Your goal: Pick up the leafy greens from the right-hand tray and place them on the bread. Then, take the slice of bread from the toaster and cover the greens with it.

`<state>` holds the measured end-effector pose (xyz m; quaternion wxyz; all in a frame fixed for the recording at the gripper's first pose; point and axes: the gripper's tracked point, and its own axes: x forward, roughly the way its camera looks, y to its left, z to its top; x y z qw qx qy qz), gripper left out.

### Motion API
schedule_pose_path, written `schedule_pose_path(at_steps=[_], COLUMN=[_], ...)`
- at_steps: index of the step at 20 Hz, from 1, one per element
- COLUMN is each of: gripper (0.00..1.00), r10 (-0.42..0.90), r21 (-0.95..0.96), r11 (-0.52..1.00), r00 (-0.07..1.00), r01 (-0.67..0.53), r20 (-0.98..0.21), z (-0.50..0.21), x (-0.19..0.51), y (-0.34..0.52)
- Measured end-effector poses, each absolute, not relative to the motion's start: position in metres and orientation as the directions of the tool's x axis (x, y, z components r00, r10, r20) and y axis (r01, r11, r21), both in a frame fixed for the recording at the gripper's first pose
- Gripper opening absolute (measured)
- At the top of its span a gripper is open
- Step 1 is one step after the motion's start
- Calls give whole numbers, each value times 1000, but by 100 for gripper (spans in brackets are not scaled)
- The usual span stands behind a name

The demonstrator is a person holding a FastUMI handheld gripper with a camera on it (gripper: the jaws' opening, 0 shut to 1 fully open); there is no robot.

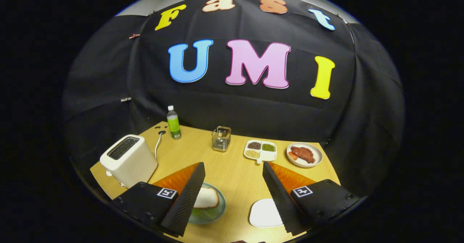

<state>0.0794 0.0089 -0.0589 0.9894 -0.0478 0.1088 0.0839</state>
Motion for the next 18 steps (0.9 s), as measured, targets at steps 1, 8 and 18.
schedule_pose_path(at_steps=[1,8,18], gripper=[99,98,98], r10=[134,12,-10], r21=[-77,-54,-60], r11=[985,998,998], r00=[972,993,996], r01=[-151,-18,5], r20=[-194,-115,-94], z=[-45,-6,-2], x=[75,36,28], y=[0,-31,-4])
